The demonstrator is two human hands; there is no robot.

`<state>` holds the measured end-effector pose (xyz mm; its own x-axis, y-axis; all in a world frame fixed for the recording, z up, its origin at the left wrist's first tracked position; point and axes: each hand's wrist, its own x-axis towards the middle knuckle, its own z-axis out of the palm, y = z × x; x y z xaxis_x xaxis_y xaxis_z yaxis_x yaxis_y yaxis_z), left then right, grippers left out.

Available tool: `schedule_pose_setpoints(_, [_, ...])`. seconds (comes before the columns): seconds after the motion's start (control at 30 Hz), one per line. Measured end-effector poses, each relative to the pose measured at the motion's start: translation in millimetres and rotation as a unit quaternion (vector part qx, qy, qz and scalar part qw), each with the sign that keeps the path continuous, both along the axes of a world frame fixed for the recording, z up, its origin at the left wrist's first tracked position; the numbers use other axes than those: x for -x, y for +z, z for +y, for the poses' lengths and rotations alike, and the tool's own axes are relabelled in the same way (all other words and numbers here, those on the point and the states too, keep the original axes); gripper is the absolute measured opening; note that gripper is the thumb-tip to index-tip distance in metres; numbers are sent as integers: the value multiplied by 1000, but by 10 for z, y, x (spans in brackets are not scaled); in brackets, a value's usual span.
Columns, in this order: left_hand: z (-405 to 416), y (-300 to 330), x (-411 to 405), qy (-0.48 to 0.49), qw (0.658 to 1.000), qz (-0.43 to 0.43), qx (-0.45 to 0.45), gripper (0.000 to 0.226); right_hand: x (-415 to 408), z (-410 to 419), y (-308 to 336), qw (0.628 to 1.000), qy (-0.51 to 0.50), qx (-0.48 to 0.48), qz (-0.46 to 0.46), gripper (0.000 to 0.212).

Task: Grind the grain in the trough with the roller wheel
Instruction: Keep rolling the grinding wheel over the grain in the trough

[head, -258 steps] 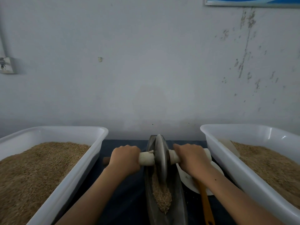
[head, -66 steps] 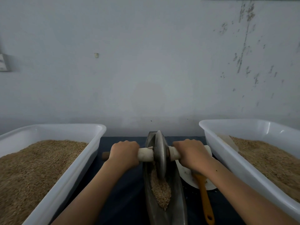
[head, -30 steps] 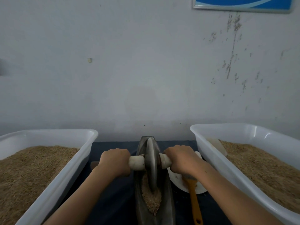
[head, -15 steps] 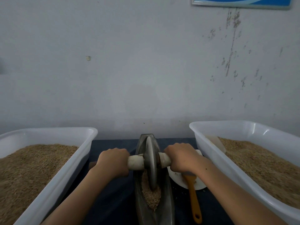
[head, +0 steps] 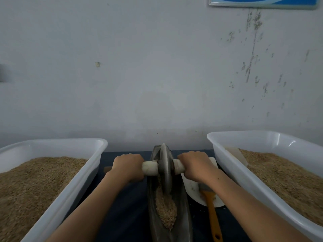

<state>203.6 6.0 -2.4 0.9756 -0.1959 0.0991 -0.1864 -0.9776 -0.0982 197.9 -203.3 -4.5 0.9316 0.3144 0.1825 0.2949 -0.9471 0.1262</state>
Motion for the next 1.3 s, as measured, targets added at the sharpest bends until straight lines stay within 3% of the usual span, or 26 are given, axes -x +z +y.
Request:
schedule_pose_setpoints(0.43, [63,-111,174,-4,999,23,-23,44,207,-38,54,997,25,47,64,7])
schedule_pose_setpoints(0.77, [-25,-35,56,8,999,-31,-8,27,14,-12,-40,1000,7,-5,-20,13])
schedule_pose_setpoints(1.3, [28,-85,195,16,999,26,-29,40,161,-7,7,999,21,41,15,16])
